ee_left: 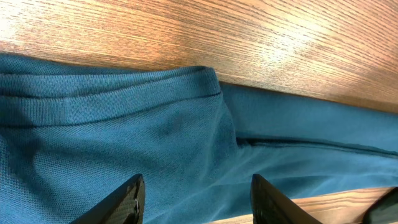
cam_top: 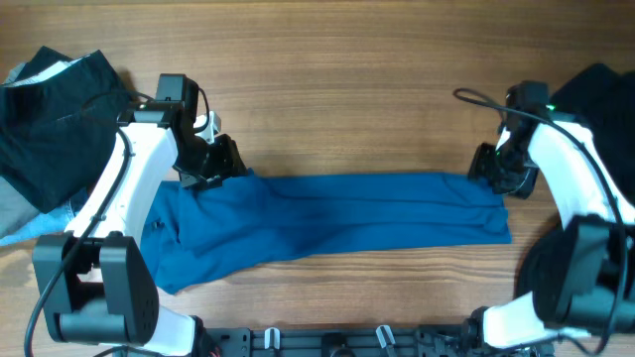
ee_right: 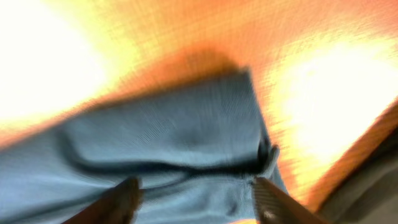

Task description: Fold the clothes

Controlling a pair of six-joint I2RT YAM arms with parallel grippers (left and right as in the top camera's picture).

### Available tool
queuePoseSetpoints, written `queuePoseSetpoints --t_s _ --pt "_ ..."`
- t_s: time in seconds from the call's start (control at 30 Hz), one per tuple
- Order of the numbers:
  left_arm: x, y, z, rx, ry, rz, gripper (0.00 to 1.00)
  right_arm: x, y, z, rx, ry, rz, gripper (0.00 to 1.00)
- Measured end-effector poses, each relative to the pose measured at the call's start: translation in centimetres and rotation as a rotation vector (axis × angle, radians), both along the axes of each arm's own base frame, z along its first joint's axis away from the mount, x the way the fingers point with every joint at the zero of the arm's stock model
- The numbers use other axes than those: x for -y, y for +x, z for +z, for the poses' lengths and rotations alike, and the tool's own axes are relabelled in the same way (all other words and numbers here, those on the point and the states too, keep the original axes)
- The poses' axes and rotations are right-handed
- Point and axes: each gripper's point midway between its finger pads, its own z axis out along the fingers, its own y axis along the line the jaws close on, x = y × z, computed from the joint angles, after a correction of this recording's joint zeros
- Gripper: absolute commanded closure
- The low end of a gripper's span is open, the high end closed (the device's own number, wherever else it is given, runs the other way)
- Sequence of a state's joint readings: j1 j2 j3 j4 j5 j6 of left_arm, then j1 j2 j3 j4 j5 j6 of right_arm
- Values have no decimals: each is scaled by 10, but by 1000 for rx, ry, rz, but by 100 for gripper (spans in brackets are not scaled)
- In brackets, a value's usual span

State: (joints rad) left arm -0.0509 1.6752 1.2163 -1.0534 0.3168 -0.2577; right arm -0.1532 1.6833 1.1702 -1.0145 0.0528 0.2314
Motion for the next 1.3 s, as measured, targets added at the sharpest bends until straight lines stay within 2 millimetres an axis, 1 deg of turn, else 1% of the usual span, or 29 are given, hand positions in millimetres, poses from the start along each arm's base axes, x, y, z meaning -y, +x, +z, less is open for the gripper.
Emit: queuePoseSetpoints --t_s 0.07,0.2,0.23,0.33,0.43,0.47,0.53,0.57,0.6,0.63,0.77,0.87,0.9,0.97,1.0,1.03,1.07,1.13,1.3 --pt "0 0 0 0 0 0 46 4 9 7 51 -8 -6 24" --pt "0 0 0 -1 0 0 46 8 26 6 114 -20 3 24" --pt "0 0 0 -1 0 0 46 9 28 4 117 -21 6 23" --pt "0 0 0 0 0 0 46 10 29 -12 91 -17 6 24" --pt "0 0 0 0 0 0 46 13 25 -34 44 -10 1 32" --pt "0 0 0 -1 0 0 46 14 24 -41 29 -8 -4 39" --pt "0 0 0 -1 0 0 46 17 20 -51 2 -7 -17 66" --pt "0 0 0 -1 0 0 46 19 19 -54 -6 -8 -21 76" --pt "0 0 0 -1 0 0 46 21 20 -56 -2 -9 -31 83" --pt "0 0 0 -1 0 0 46 23 22 -55 9 -10 -49 88" --pt "0 0 0 0 0 0 46 34 27 -52 37 -12 -125 89" --pt "0 0 0 -1 0 0 46 51 44 -38 100 -22 -202 89" --pt "0 0 0 -1 0 0 46 59 53 -30 133 -27 -227 88" --pt "0 0 0 -1 0 0 46 74 66 -16 187 -37 -266 67" --pt "0 0 0 -1 0 0 45 78 70 -12 204 -40 -280 49" --pt "0 0 0 0 0 0 45 82 72 -9 217 -41 -281 34" --pt "0 0 0 -1 0 0 44 84 73 -7 222 -35 -286 24" --pt "0 1 0 2 0 0 42 81 73 -8 219 -15 -263 17" --pt "0 4 0 14 -1 4 39 72 69 -9 197 18 -206 15"
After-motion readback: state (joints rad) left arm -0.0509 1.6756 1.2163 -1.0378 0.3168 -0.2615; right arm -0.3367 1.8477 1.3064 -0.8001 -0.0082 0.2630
